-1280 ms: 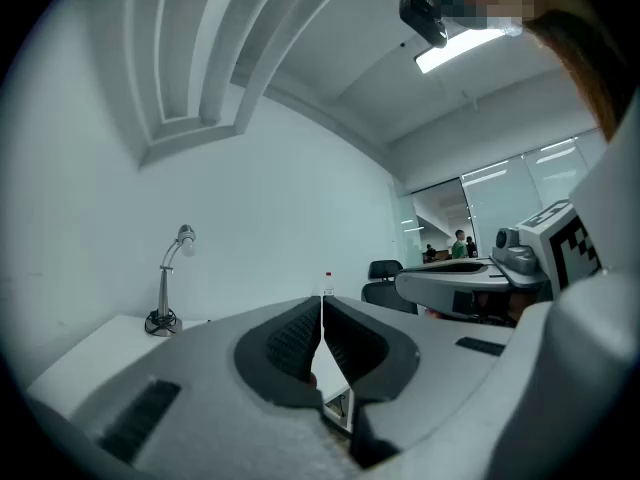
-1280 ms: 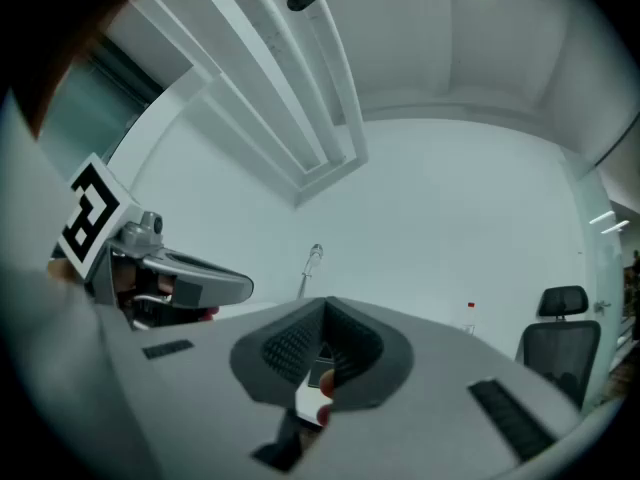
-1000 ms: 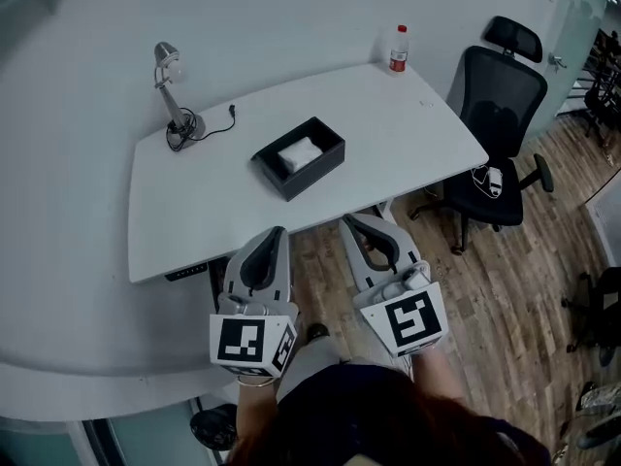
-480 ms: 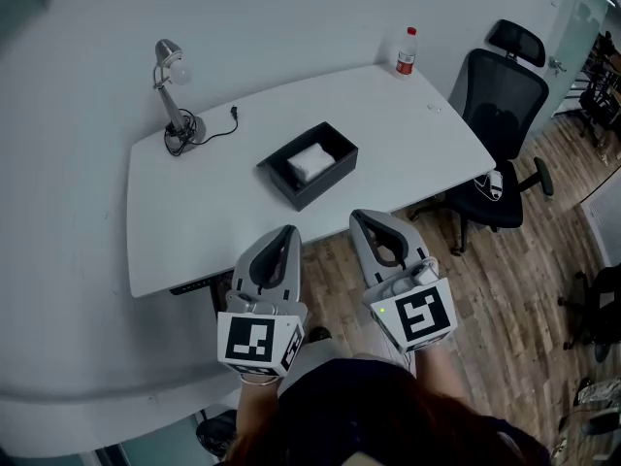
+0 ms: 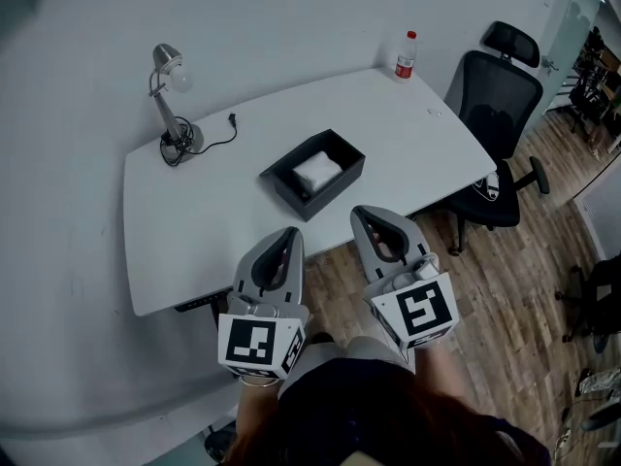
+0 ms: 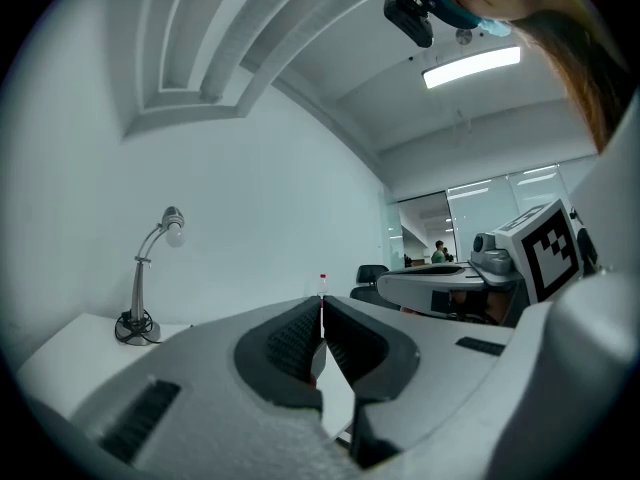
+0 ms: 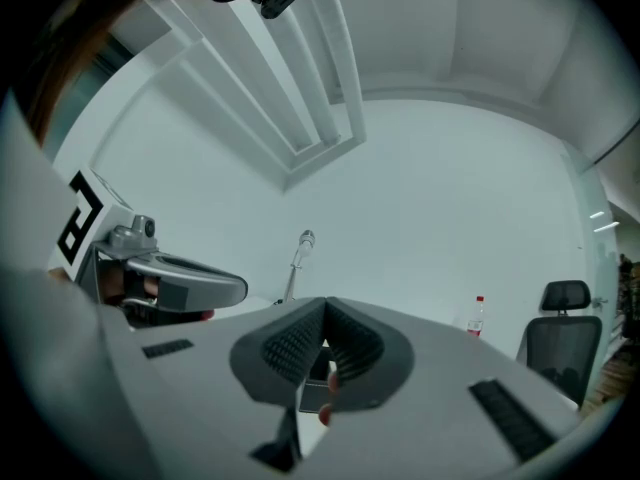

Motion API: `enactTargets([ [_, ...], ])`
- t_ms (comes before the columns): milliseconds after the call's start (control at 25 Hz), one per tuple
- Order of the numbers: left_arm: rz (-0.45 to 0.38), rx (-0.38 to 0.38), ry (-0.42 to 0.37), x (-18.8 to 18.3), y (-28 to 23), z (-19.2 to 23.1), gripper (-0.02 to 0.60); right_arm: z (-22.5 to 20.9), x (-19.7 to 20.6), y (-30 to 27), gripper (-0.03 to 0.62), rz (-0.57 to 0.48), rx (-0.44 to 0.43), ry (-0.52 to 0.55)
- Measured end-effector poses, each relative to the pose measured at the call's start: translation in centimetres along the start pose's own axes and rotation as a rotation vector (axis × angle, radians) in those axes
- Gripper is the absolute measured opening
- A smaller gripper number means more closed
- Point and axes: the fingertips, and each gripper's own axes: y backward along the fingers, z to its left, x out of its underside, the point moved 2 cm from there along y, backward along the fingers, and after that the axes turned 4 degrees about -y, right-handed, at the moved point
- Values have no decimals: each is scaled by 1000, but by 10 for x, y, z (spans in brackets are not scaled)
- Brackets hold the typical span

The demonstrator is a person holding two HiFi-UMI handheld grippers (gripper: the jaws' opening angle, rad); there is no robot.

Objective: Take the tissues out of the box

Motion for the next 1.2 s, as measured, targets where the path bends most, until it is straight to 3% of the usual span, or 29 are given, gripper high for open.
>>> enactTargets([
  [600, 11, 81, 12, 4, -23, 5, 26, -9, 3, -27, 17, 45, -5, -28],
  [1200, 26, 87, -7, 9, -71, 36, 26, -34, 21, -73, 58, 123, -19, -3],
])
